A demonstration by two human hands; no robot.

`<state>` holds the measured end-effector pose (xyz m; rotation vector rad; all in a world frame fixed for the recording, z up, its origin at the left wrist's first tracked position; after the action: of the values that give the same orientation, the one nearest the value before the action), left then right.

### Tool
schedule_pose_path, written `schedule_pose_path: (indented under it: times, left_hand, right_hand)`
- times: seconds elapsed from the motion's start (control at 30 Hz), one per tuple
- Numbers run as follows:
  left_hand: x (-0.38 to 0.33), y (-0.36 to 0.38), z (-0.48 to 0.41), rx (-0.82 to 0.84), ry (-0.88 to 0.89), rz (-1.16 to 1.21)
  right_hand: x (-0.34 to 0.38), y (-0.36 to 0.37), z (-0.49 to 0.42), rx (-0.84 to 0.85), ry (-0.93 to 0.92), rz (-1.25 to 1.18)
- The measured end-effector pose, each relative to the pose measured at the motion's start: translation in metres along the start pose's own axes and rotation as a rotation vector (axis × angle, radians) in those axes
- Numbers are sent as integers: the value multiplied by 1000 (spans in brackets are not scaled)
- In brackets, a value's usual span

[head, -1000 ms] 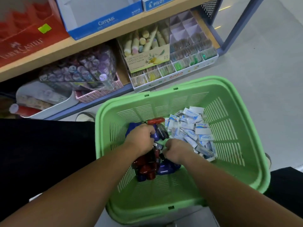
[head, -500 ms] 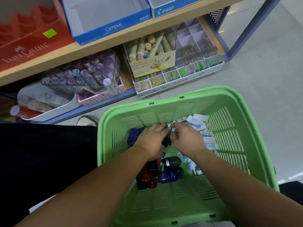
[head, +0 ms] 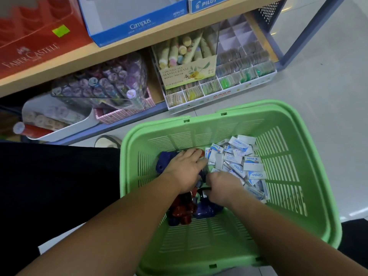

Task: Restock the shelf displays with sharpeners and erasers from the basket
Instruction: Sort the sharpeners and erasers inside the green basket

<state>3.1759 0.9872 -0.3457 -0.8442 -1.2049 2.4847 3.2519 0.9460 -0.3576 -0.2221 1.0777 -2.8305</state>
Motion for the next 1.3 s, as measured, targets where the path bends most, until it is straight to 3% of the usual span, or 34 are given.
schedule_pose_path:
  times: [0.23,0.5,0.77,0.97,1.1,1.2,1.3]
  left_hand:
    - [-1,-1,-10,76,-56,-22]
    - [10,1,-10,135,-97,44]
    - [10,-6,-7,152,-27,47]
    - [10,-38,1,66,-56,44]
    - [-1,-57,6,46,-164,24]
    - [0,-66,12,62,-289,23]
    - [8,-69,26,66,-387,52]
  right_hand:
    - [11,37,10,234,-122,6]
    - [-8,36,9,209,-54,-343]
    - [-36,8,10,7,119,-612]
    - [-46,-3,7,-110,223,-596]
    - [-65,-13,9,-210,311,-870]
    - [-50,-4,7,-61,267,-1182]
    - [-22,3,10,56,171,-1167]
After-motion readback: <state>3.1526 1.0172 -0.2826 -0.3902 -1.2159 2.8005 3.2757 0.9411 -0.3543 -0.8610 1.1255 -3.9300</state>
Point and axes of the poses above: each hand's wrist, its own z-axis away from the middle knuckle, its own y-axis out of the palm, x = y × z, the point moved 10 cm from there along -z, towards the middle knuckle, and after that the axes turned 11 degrees about z, right-handed, at the moved point
